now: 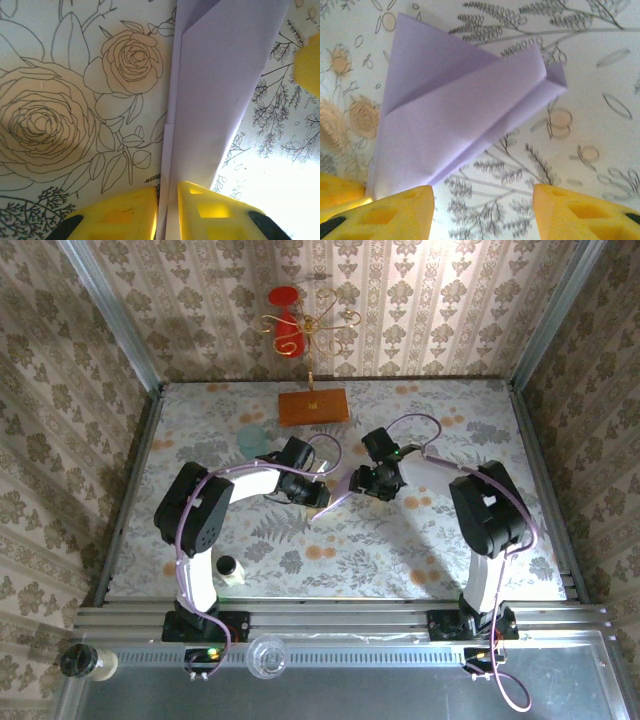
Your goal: Fold a paper plane with a square sheet of paper (pick it up from the middle)
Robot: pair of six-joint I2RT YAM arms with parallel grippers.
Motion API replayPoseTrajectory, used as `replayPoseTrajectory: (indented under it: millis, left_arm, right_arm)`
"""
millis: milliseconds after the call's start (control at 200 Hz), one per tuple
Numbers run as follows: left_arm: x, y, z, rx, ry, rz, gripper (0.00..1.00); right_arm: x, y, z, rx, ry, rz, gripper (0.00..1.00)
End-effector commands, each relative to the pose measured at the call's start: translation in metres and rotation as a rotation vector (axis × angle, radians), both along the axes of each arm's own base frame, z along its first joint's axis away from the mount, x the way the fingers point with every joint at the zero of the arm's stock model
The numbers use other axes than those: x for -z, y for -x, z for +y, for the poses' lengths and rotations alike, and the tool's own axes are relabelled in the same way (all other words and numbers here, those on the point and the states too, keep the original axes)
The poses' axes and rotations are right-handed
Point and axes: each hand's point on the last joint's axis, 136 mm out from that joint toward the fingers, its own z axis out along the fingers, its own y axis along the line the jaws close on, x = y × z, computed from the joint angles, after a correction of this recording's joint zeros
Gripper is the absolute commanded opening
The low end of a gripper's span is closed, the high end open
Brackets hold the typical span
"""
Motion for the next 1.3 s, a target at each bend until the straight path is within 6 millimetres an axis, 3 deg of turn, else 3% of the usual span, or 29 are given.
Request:
replayPoseTrajectory:
  millis: [0,195,465,690,1295]
  left_arm:
    - [0.046,0.024,0.008,0.024,-0.09,0.099,0.21]
    - [0.046,0.023,0.006,0.028,-0.087,0.101,0.21]
    - [0.047,0.024,0.005,0.03,-0.087,0.103,0.21]
    - [0.048,0.025,0.006,0.03,-0.088,0.105,0.21]
    - [0.052,0.027,0.006,0.031,-0.093,0.118,0.21]
  right_arm:
    - [-0.026,-0.001,0.014,0.033,-0.138,-0.056,0.53]
    - [-0.035,0.002,0.046,0.038,-0.315,-0.079,0.34]
    - [-0.029,-0.01,0.078,0.025,-0.401,-0.061,0.11]
    - [-0.005,-0.008,0.081,0.057,-0.374,-0.013,0.07]
    - [0.017,-0.003,0.059,0.098,-0.247,0.002,0.06]
